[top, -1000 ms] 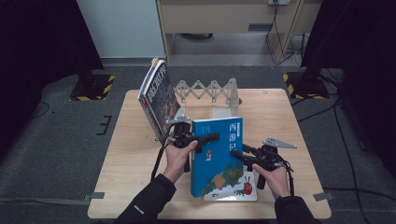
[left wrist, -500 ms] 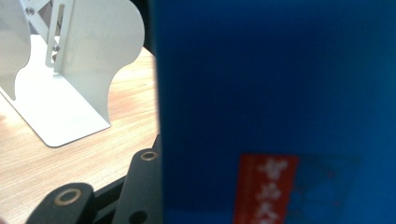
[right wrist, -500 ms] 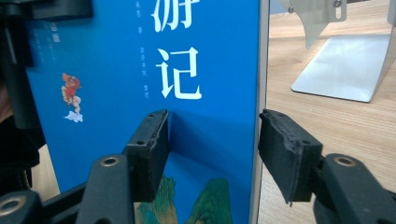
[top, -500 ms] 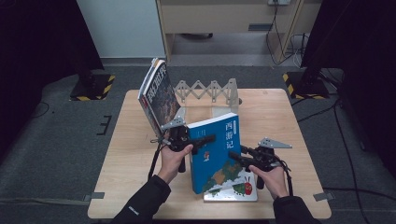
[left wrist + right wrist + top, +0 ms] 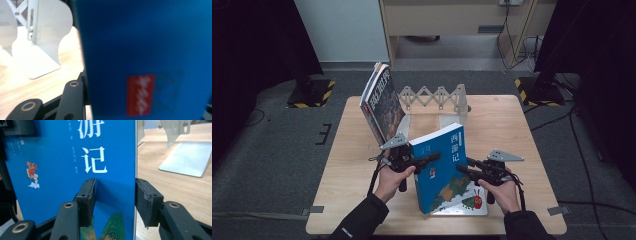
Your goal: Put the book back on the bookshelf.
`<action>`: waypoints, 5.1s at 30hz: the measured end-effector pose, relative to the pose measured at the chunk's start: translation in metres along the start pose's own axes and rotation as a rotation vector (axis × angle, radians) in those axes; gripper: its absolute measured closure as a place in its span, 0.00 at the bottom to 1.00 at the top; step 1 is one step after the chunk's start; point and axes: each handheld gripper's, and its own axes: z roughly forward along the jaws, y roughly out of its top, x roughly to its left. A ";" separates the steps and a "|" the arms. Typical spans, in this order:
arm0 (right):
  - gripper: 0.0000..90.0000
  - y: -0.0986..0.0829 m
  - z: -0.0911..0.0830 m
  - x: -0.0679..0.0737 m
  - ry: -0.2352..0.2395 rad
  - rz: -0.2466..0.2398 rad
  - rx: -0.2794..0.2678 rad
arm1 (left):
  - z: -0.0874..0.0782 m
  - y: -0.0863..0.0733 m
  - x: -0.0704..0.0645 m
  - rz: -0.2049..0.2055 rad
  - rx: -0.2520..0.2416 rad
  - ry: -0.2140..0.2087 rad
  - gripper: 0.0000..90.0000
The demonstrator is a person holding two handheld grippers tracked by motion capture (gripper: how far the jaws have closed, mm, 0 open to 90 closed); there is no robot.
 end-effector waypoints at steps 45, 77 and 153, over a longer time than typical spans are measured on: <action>0.59 0.005 -0.010 -0.009 -0.041 -0.011 -0.083 | 0.018 -0.005 0.003 0.041 0.026 -0.029 0.62; 0.48 0.001 -0.009 -0.014 -0.031 0.023 -0.016 | 0.018 -0.002 0.005 -0.162 0.108 0.008 0.68; 0.11 -0.040 -0.041 -0.095 -0.600 -0.053 0.310 | 0.009 0.139 0.085 -0.023 -0.088 0.499 0.68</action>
